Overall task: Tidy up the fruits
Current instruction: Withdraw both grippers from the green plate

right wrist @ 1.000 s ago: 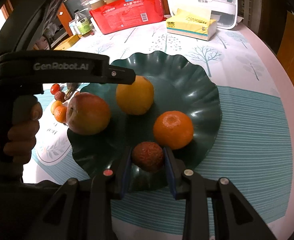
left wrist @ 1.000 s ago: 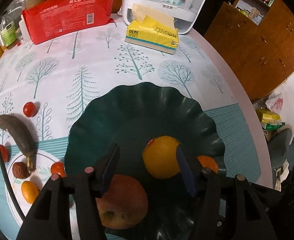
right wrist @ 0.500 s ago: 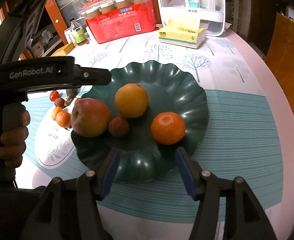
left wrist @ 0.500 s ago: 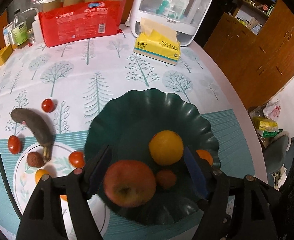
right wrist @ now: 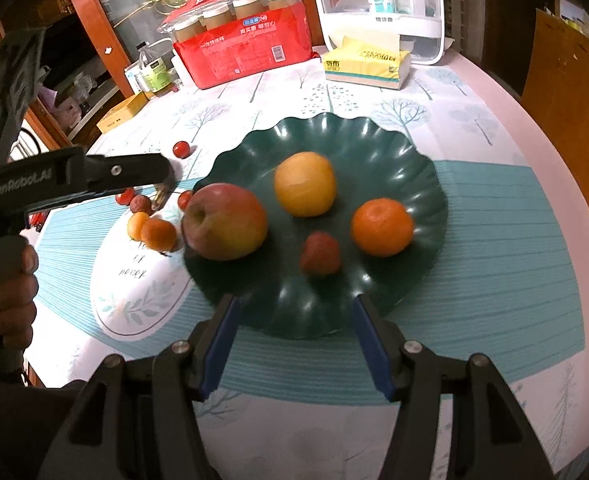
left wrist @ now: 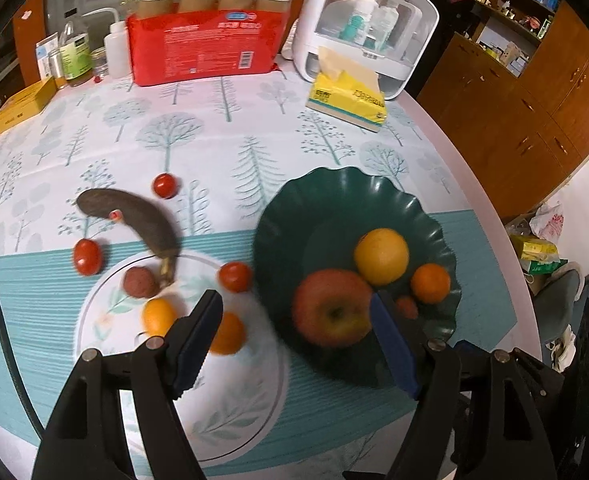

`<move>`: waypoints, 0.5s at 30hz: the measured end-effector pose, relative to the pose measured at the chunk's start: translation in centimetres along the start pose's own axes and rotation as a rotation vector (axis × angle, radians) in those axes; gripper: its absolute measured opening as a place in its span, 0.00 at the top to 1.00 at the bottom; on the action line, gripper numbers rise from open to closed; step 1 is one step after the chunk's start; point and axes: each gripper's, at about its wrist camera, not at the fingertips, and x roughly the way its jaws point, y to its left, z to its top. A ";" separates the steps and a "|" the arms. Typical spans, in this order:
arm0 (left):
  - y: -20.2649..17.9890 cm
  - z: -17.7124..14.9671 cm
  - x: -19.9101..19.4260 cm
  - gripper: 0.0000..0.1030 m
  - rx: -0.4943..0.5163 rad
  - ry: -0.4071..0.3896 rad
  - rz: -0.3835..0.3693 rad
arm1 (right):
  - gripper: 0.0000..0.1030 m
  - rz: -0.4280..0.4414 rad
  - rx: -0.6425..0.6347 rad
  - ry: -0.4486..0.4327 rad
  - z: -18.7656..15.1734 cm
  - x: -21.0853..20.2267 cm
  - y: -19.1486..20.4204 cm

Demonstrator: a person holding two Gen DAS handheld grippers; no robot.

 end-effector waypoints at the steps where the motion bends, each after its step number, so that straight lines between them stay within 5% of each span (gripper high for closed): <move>1: 0.6 -0.2 -0.4 0.27 0.000 0.001 0.001 | 0.43 -0.001 0.008 0.003 -0.2 0.0 0.4; 15: 8.8 -2.9 -4.3 0.23 0.014 0.017 0.037 | 0.43 -0.001 0.123 0.008 -3.0 -0.1 7.3</move>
